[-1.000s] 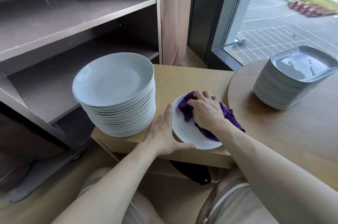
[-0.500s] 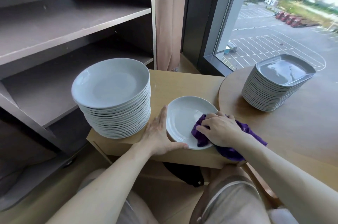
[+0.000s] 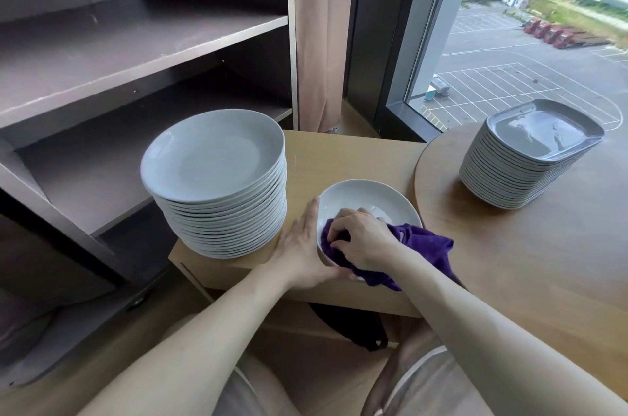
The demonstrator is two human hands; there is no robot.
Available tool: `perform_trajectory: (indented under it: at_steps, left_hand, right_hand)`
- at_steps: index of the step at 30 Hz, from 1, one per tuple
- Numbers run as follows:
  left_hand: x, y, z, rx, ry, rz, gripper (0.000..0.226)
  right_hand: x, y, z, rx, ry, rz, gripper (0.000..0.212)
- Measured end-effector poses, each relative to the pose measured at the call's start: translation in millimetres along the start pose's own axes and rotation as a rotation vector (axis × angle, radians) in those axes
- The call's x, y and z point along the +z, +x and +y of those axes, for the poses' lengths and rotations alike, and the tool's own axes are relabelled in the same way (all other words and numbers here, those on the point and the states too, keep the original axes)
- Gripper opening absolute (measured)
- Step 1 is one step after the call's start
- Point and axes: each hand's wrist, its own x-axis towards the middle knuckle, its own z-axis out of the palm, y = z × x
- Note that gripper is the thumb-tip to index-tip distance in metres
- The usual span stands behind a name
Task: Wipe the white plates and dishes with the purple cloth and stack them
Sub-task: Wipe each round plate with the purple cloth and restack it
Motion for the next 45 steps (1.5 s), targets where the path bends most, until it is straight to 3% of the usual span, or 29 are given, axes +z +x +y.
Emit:
perform_trajectory:
  at_steps: [6,11,20,27,31,45]
  left_hand:
    - [4.3,-1.7,-0.9,0.003,0.017,-0.003,0.154]
    - [4.2,-1.1,-1.4,0.01,0.058,-0.042,0.15]
    - [9.8,-3.0,-5.9,0.001,0.105,-0.068,0.146]
    - [7.2,-5.9,-4.4,-0.023,0.088,-0.081,0.146]
    - [7.5,-6.9,-2.9,-0.037,0.084,-0.078,0.144]
    - [5.1,-3.7,-1.7,-0.108,0.053,-0.059,0.157]
  right_hand:
    - [20.9,23.3,8.2,-0.005,-0.085,0.262,0.019]
    - [16.1,39.1,17.1,0.063,-0.208,0.359,0.021]
    - [-23.6,25.9,45.9,0.122,-0.656,0.188,0.031]
    - [-39.2,-28.1,55.6,0.164,-0.482,0.012,0.007]
    - [-29.3,-37.3,39.7,0.134,-0.299,-0.055,0.018]
    - [-1.5,-7.6,5.6,-0.007,-0.093,0.013,0.009]
